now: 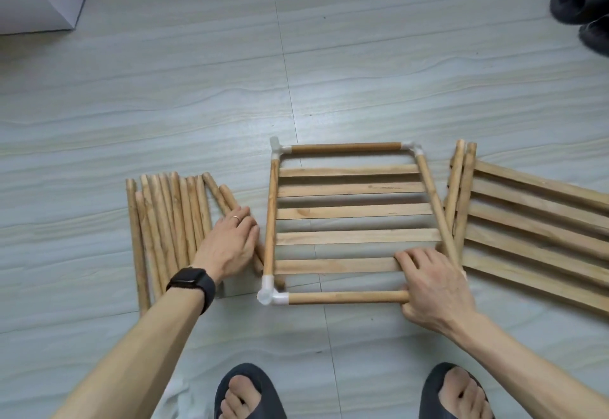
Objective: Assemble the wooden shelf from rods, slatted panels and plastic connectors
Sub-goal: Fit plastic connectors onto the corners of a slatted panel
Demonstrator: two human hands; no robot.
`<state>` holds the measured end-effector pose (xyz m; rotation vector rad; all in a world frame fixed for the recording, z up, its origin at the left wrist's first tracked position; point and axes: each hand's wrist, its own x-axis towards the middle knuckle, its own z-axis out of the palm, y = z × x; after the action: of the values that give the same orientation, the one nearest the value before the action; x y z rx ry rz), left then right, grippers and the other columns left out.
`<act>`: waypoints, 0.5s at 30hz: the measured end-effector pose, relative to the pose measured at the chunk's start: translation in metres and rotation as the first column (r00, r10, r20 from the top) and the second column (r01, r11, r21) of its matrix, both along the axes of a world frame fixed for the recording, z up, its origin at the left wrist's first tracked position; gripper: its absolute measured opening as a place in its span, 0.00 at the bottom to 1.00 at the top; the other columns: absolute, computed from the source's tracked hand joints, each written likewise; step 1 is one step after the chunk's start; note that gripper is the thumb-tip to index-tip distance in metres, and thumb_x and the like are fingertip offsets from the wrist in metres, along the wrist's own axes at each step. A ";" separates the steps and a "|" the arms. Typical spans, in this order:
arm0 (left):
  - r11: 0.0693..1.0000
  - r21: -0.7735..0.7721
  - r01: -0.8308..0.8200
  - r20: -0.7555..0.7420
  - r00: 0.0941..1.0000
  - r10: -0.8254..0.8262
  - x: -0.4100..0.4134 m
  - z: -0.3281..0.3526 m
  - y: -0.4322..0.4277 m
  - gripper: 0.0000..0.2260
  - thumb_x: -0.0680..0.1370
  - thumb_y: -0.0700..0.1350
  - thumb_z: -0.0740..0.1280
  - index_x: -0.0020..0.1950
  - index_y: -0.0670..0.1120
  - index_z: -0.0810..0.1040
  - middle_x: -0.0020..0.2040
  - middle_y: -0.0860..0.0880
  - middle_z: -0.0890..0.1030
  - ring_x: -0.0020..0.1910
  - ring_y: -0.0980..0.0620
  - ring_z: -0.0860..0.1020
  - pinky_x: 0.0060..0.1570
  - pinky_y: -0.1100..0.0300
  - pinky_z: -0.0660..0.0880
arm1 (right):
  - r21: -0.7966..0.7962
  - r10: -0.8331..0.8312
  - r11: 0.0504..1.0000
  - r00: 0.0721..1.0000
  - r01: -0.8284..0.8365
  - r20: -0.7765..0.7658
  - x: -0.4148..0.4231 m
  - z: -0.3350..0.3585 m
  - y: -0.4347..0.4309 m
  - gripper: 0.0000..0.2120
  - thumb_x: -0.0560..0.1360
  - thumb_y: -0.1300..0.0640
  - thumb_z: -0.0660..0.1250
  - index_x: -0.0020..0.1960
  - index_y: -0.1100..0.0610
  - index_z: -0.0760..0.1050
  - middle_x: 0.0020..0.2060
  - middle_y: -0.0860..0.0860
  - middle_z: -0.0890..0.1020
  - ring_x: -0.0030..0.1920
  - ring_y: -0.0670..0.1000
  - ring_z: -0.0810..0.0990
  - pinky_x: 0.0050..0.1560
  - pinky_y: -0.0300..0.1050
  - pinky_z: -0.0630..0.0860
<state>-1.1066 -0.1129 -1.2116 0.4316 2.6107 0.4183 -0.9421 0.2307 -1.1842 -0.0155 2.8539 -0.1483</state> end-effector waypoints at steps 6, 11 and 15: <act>0.456 0.474 -0.753 0.592 0.656 0.468 0.032 0.037 0.034 0.18 0.80 0.58 0.66 0.67 0.52 0.74 0.61 0.51 0.80 0.57 0.48 0.82 0.61 0.49 0.74 | 0.005 -0.014 1.000 1.000 0.014 0.009 -0.016 0.012 -0.012 0.23 0.59 0.53 0.74 0.53 0.55 0.78 0.45 0.52 0.79 0.44 0.56 0.78 0.42 0.49 0.78; -0.064 0.289 -0.955 0.923 0.260 0.284 0.042 0.041 0.039 0.12 0.79 0.50 0.67 0.58 0.44 0.80 0.54 0.43 0.86 0.53 0.45 0.84 0.58 0.51 0.74 | 0.039 -0.015 0.999 0.999 0.013 0.041 -0.019 0.019 -0.011 0.22 0.64 0.49 0.73 0.57 0.53 0.77 0.48 0.51 0.79 0.47 0.56 0.78 0.47 0.49 0.76; -0.251 0.172 -0.953 0.980 0.140 0.142 0.053 0.040 0.049 0.12 0.76 0.49 0.69 0.54 0.42 0.82 0.51 0.40 0.85 0.50 0.42 0.85 0.59 0.45 0.78 | 0.053 0.002 0.999 1.000 -0.003 0.015 -0.022 0.019 -0.012 0.20 0.67 0.47 0.69 0.56 0.53 0.75 0.48 0.51 0.78 0.46 0.56 0.77 0.48 0.50 0.74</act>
<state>-1.0536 -0.0641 -1.1720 -0.9871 1.0452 2.1358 -0.9637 0.2186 -1.1655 -0.0064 2.8414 -0.0713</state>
